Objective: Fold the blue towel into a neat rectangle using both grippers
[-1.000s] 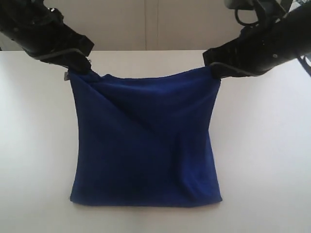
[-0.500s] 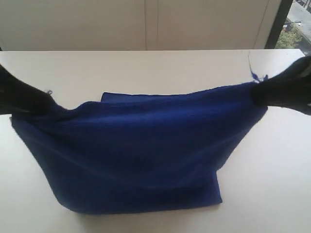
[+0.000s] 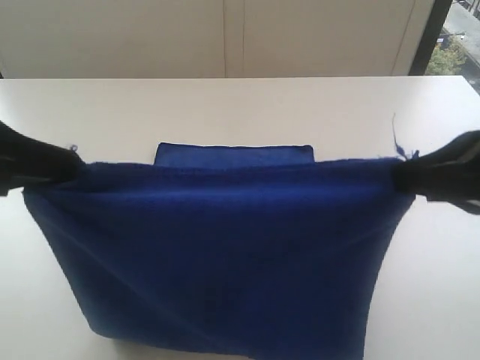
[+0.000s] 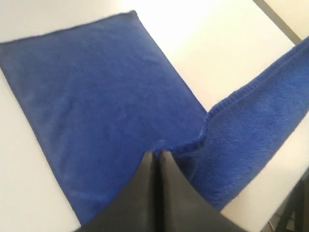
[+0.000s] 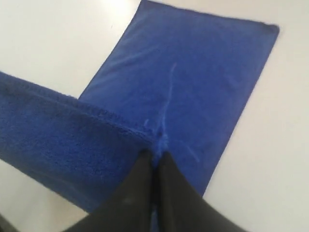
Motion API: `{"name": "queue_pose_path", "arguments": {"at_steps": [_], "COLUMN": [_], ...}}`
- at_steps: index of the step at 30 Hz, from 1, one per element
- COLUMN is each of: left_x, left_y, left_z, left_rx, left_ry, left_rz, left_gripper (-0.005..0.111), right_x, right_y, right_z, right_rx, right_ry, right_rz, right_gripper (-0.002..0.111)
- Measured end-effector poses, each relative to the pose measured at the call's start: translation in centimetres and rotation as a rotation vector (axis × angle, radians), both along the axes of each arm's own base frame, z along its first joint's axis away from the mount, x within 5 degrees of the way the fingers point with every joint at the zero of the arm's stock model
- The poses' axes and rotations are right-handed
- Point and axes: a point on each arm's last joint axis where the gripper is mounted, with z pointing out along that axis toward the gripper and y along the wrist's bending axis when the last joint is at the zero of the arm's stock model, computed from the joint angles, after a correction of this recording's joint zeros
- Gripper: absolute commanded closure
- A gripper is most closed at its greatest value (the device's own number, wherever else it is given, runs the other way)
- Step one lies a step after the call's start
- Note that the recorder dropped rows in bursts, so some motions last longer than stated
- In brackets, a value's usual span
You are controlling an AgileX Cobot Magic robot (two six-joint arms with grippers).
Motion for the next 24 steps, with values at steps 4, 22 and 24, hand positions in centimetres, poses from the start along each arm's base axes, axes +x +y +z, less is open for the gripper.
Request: {"name": "queue_pose_path", "arguments": {"at_steps": [4, 22, 24], "left_x": [0.8, 7.9, 8.7], "left_y": [0.0, -1.6, -1.8], "left_z": [0.4, -3.5, -4.1], "left_rx": [-0.035, 0.000, 0.005], "left_ry": [-0.055, -0.008, -0.006], "left_rz": [0.054, 0.215, 0.236], "left_gripper": [0.107, 0.107, 0.107], "right_x": [1.8, 8.8, 9.4], "right_y": [0.0, 0.9, 0.9], "right_z": [-0.2, -4.3, -4.8], "right_rx": [-0.001, -0.071, -0.078], "right_ry": [-0.052, -0.022, -0.025], "right_rz": [-0.053, -0.141, -0.152], "right_gripper": [0.108, 0.108, 0.108]}}
